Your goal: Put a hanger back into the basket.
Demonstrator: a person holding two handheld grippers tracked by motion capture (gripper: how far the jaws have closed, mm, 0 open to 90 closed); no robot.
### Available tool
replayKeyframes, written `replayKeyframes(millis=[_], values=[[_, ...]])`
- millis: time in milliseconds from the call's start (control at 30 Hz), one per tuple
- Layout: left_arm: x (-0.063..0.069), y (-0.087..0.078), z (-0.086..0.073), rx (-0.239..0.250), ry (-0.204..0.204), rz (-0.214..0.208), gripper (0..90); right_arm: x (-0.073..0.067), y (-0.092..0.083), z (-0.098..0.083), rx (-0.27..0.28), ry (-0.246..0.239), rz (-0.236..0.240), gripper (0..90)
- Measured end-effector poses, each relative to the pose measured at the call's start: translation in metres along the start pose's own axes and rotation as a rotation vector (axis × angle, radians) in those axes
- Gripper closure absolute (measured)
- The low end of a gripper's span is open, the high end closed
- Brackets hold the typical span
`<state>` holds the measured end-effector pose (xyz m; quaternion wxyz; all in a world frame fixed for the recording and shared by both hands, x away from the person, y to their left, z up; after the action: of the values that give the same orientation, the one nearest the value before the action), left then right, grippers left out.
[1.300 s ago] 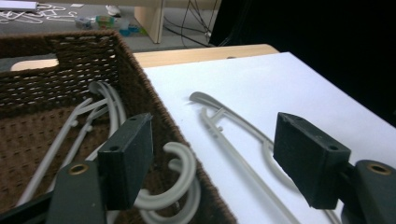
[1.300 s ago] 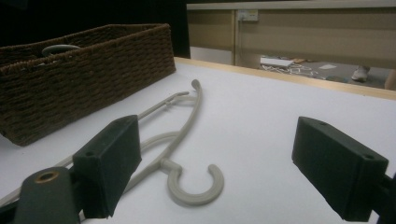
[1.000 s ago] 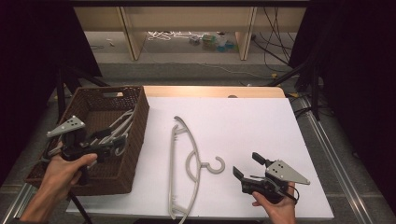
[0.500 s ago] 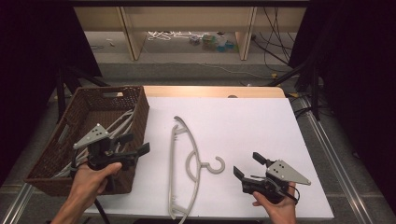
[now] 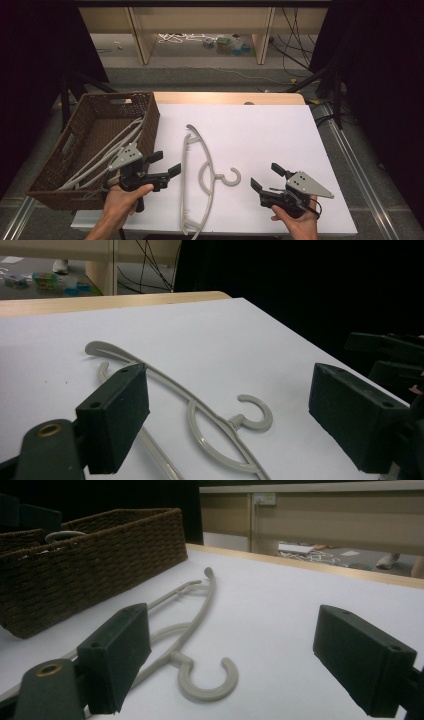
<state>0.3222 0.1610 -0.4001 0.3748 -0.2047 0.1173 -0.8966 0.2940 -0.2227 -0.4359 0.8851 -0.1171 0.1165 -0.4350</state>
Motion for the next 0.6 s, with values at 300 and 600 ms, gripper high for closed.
replayKeyframes(millis=[300,600], values=[[0.013,0.010,-0.015,0.024,0.069,0.020,16.1,0.000,-0.002,0.001,-0.011,-0.005,0.003,16.1],[0.018,0.013,-0.039,-0.003,0.070,0.037,15.9,-0.002,-0.001,0.001,-0.007,-0.007,0.008,16.0]])
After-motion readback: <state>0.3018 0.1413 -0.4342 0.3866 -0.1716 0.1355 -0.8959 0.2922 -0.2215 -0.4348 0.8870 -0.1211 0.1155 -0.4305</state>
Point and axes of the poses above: each handheld gripper's, and its own axes: y roughly forward along the jaws, z roughly out of its top, x roughly to its right, the point moved 1 cm from there along y, roughly forward along the jaws, and after that the axes turned 4 degrees about -x, right-handed, at the moved point
